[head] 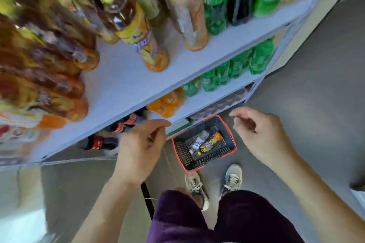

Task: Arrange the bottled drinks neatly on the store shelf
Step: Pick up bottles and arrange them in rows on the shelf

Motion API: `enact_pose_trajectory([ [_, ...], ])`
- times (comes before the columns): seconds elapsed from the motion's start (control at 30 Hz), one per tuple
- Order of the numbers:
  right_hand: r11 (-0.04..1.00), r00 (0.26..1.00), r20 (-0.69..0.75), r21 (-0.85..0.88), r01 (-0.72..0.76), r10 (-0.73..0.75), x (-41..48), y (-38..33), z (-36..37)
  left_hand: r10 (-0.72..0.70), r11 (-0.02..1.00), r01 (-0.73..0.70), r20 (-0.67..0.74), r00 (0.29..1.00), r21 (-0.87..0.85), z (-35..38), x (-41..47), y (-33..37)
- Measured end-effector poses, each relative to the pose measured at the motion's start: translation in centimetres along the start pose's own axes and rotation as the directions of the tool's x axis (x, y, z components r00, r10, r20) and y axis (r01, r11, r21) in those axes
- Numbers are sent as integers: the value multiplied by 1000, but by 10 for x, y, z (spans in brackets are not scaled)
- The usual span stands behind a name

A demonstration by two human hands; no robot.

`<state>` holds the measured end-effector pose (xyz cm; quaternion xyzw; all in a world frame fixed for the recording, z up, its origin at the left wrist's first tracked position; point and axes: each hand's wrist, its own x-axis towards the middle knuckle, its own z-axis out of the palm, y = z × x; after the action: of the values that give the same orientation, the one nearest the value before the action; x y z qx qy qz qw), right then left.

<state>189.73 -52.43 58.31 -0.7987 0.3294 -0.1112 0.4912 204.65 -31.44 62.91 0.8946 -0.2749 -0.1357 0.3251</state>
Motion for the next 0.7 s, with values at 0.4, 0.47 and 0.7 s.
enact_pose_trajectory([
  [0.4, 963, 937, 239, 156, 220, -253, 25, -173, 88, 190, 938, -73, -328, 926, 339, -175, 26, 14],
  [0.47, 967, 937, 257, 159, 200, -236, 31, -186, 108, 200, 897, -49, -306, 931, 438, -185, 47, 7],
  [0.7, 970, 927, 299, 147, 192, -228, 58, -217, 151, 171, 614, -7, -125, 977, 790, -226, 155, -19],
])
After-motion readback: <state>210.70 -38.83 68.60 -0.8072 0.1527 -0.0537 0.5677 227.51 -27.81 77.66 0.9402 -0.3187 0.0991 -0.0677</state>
